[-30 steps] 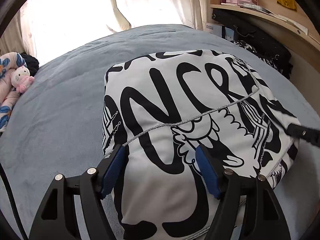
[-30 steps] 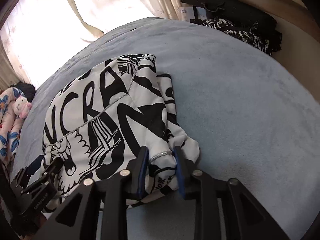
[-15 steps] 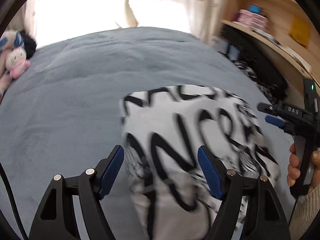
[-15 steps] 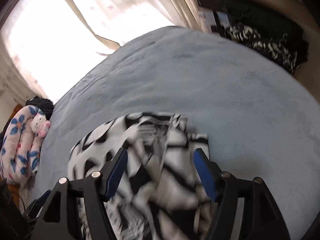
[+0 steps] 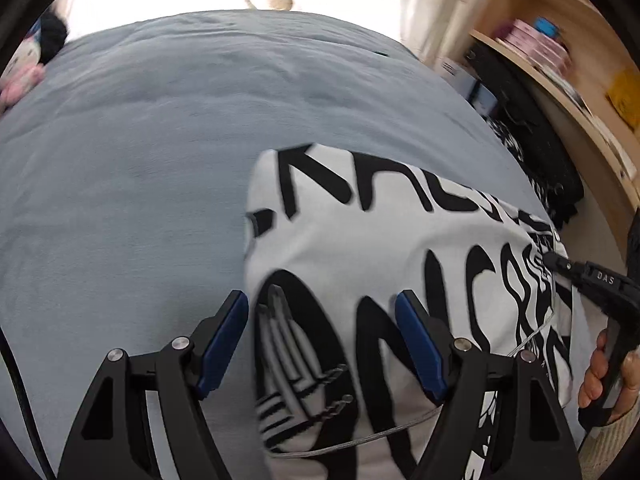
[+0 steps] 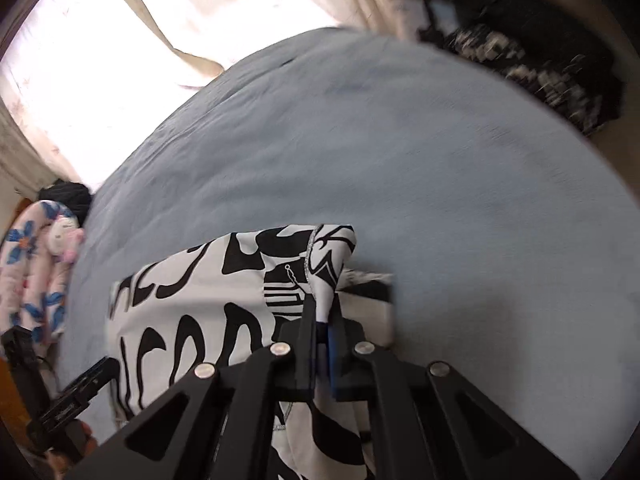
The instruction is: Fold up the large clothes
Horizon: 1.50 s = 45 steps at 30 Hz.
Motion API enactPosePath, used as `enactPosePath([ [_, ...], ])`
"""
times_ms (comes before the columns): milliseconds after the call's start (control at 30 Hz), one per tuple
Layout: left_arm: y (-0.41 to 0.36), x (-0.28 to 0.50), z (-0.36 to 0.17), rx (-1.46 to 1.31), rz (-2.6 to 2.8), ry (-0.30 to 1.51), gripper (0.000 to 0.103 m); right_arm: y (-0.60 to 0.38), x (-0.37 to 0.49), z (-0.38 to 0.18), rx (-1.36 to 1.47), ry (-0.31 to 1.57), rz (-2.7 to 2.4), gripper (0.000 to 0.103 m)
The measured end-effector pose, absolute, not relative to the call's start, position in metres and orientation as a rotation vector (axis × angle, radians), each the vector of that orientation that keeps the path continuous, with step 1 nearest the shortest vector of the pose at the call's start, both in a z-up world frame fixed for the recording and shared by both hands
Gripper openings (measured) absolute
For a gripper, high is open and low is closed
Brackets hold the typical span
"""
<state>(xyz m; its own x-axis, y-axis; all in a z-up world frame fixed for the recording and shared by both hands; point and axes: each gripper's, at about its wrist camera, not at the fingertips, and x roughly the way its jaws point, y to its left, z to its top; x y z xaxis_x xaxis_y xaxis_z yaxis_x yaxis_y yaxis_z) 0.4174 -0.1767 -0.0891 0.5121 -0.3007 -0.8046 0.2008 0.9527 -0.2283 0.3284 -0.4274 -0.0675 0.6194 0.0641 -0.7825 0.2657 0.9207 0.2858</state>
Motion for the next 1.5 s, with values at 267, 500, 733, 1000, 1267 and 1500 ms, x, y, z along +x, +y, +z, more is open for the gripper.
enactPosePath([
  [267, -0.194, 0.423, -0.108, -0.047, -0.236, 1.010, 0.081, -0.423, 0.354, -0.116, 0.312, 1.052, -0.188, 0.012],
  [500, -0.198, 0.408, -0.100, -0.004, -0.219, 0.991, 0.082, -0.419, 0.328, -0.085, 0.330, 0.980, -0.268, 0.041],
  [733, -0.210, 0.363, -0.061, -0.007, -0.250, 0.905, 0.082, -0.340, 0.284, -0.044, 0.163, 0.851, -0.102, 0.041],
  [1000, -0.209, 0.318, -0.092, 0.050, -0.195, 0.994, 0.082, -0.311, 0.247, -0.101, -0.013, 0.954, -0.118, 0.041],
  [1267, -0.185, 0.307, -0.099, -0.061, -0.195, 1.010, 0.085, -0.349, 0.219, -0.102, 0.076, 0.925, -0.235, 0.048],
  [1500, -0.187, 0.301, -0.096, -0.048, -0.177, 1.044, 0.086, -0.362, 0.204, -0.111, 0.213, 0.929, -0.287, 0.077],
])
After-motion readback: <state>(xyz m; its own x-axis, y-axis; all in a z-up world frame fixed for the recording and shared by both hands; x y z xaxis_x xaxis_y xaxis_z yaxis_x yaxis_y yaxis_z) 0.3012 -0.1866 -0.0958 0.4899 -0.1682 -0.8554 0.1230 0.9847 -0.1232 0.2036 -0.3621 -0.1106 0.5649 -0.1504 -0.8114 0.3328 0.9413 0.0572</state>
